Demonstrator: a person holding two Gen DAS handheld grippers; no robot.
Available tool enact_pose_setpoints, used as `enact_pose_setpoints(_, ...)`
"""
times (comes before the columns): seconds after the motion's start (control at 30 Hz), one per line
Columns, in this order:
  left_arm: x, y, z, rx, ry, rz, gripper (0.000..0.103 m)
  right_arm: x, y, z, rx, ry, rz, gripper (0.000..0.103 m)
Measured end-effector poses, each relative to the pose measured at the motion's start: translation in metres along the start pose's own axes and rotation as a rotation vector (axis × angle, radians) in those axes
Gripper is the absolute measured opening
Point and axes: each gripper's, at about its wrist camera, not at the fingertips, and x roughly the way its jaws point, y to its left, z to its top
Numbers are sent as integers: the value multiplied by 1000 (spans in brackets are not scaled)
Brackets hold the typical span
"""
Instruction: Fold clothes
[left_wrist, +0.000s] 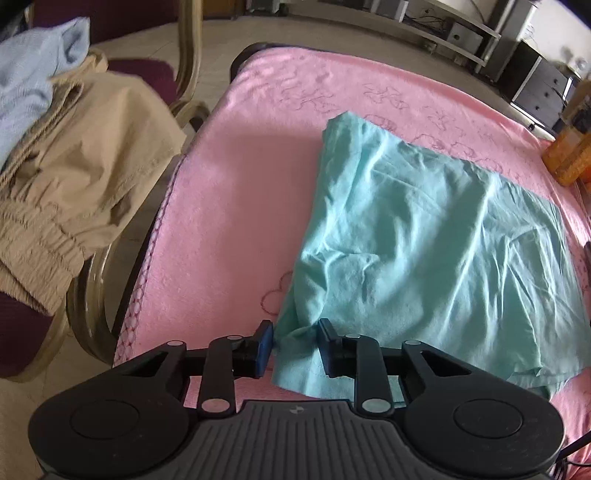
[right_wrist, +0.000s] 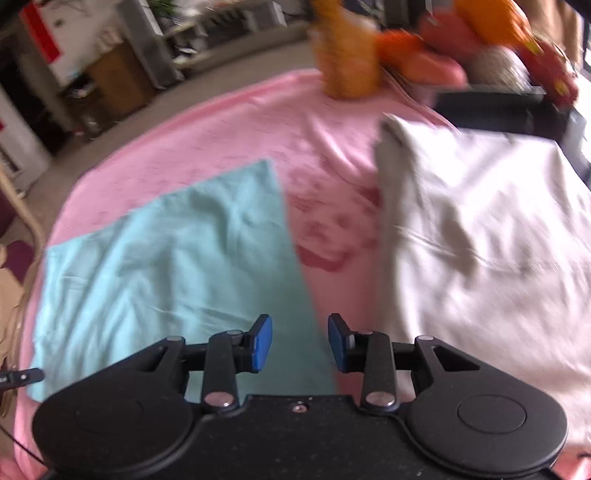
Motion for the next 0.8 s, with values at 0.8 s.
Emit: enact_pose_setpoints(0.8, -4, -17, -16, 175, -15, 149, 21, -1, 15, -19, -187, 57, -180, 2)
